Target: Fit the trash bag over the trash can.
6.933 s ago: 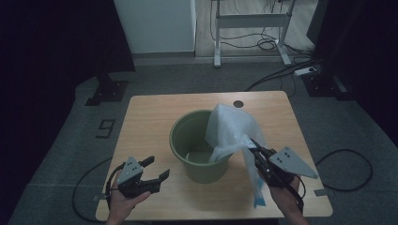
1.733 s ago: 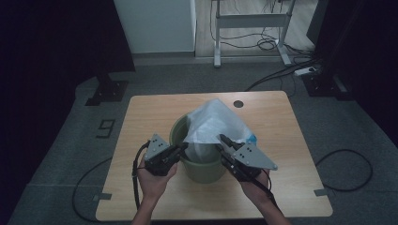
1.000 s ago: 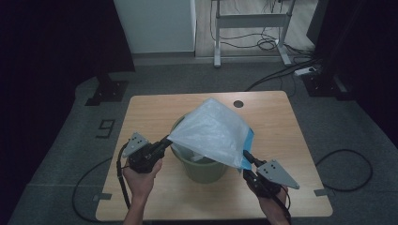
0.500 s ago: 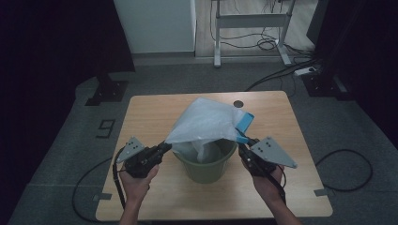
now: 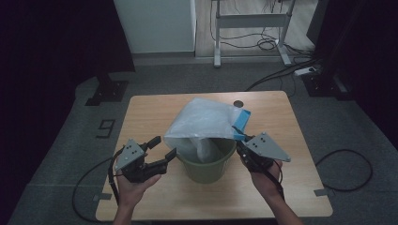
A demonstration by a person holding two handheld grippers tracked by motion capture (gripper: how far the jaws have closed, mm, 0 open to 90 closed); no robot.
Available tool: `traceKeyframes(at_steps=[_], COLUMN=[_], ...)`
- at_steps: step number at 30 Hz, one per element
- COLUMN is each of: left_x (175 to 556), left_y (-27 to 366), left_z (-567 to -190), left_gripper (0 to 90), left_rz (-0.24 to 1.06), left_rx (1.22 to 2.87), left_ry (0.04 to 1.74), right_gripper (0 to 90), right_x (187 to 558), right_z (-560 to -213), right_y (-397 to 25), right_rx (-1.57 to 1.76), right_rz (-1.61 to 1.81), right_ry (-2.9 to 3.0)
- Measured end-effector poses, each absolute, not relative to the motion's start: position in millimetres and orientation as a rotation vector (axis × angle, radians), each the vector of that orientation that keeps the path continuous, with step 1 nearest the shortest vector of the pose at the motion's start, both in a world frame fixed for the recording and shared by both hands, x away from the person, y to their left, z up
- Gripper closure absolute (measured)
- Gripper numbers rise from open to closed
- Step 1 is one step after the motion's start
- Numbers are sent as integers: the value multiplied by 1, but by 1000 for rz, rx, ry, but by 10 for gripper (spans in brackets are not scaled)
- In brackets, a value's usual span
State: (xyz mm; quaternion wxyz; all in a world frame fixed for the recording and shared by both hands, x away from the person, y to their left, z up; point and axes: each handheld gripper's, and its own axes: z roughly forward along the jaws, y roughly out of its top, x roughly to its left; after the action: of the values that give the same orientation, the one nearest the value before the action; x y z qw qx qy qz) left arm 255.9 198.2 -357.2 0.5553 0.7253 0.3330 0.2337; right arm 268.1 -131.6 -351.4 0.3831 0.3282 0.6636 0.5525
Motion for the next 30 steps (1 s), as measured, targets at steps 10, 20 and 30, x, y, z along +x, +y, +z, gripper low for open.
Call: traceKeyframes(at_steps=[10, 20, 30], left_x=[274, 288, 281], left_y=[178, 175, 177], left_z=[-349, -361, -385], left_gripper=[593, 883, 764], left_rz=[583, 502, 428], left_rx=[1754, 1771, 1895], left_ry=[776, 801, 800], right_gripper=[891, 891, 891], right_x=[261, 259, 262], right_z=[-345, -335, -330], right_y=[-149, -148, -133], right_rx=[842, 815, 775], right_rz=[1408, 1419, 1430], right_ry=[1663, 1650, 1665])
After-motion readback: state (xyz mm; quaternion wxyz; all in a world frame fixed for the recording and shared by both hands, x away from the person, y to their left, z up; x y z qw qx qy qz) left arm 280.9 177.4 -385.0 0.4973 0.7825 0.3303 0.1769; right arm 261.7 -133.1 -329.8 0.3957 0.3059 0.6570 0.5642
